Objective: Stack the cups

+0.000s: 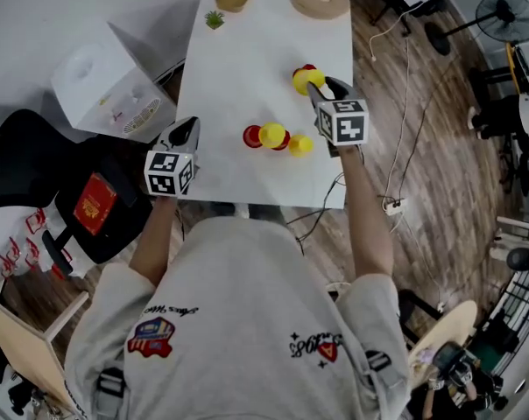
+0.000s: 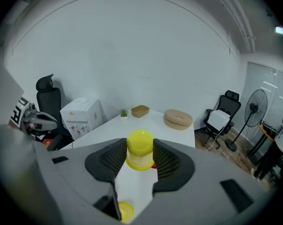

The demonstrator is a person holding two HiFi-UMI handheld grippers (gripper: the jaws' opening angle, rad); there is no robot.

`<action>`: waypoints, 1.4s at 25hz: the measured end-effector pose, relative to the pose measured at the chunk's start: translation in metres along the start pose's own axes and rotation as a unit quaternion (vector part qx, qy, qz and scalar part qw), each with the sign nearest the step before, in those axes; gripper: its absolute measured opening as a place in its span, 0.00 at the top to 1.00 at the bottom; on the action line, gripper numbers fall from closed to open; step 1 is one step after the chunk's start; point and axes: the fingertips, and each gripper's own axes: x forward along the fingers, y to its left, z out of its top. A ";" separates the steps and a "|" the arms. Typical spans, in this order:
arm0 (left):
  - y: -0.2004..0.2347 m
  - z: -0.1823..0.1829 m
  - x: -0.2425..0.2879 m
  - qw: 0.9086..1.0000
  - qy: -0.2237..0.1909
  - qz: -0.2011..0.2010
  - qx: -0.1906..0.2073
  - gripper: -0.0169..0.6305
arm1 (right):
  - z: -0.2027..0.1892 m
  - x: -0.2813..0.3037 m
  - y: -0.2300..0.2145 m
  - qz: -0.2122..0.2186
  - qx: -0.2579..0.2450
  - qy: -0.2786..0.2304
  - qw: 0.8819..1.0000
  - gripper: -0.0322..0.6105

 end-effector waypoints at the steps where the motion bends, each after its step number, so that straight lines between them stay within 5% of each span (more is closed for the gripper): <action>1: -0.004 0.001 0.002 1.000 0.000 -0.007 0.003 0.96 | -0.004 -0.008 -0.001 -0.003 0.003 0.000 1.000 0.67; 14: -0.054 0.004 0.022 0.996 0.004 -0.080 0.043 0.96 | -0.077 -0.068 0.024 -0.021 0.038 0.015 0.999 0.67; 35: -0.053 -0.004 0.028 0.997 0.014 -0.072 0.036 0.96 | -0.142 -0.054 0.068 0.020 0.011 0.080 0.996 0.66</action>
